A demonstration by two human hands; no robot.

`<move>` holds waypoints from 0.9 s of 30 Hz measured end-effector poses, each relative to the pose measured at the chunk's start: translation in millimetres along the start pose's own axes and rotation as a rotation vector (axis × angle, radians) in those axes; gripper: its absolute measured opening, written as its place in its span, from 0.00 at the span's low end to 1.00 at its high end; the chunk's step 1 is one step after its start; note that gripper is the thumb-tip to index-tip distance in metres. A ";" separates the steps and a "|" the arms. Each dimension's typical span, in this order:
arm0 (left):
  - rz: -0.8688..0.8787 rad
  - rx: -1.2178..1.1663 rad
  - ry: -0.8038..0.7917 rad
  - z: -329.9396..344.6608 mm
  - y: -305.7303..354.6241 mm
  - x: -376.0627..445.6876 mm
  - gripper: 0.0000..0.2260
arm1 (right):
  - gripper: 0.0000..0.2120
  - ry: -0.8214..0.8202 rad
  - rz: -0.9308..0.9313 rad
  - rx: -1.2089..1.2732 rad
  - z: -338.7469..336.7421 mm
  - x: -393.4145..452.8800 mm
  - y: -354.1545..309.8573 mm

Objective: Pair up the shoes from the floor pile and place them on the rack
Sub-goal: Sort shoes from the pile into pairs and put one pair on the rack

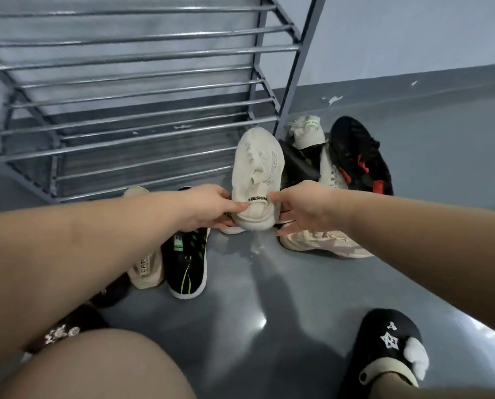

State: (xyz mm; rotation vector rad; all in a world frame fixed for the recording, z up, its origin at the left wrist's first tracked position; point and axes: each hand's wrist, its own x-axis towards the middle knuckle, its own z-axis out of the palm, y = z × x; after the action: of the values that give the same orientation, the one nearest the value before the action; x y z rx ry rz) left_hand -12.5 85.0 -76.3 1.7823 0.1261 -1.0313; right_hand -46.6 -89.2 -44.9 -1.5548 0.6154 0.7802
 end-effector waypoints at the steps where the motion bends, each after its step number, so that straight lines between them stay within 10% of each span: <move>1: 0.019 0.039 -0.001 -3.2 10.9 -10.4 0.05 | 0.09 0.008 -0.015 -0.002 2.5 -10.7 -3.4; 15: 0.051 0.212 0.130 -3.2 43.1 -128.6 0.23 | 0.07 -0.033 -0.211 0.238 44.6 -92.4 13.7; 27: 0.014 -0.270 0.181 33.0 -68.6 -169.5 0.18 | 0.10 -0.060 -0.221 0.238 81.9 -107.1 87.9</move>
State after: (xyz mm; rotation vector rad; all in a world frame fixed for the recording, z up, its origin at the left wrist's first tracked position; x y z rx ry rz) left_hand -173.5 151.9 -12.0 1.6228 0.3483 -0.8004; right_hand -192.2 -24.9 -21.1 -1.3488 0.4644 0.5625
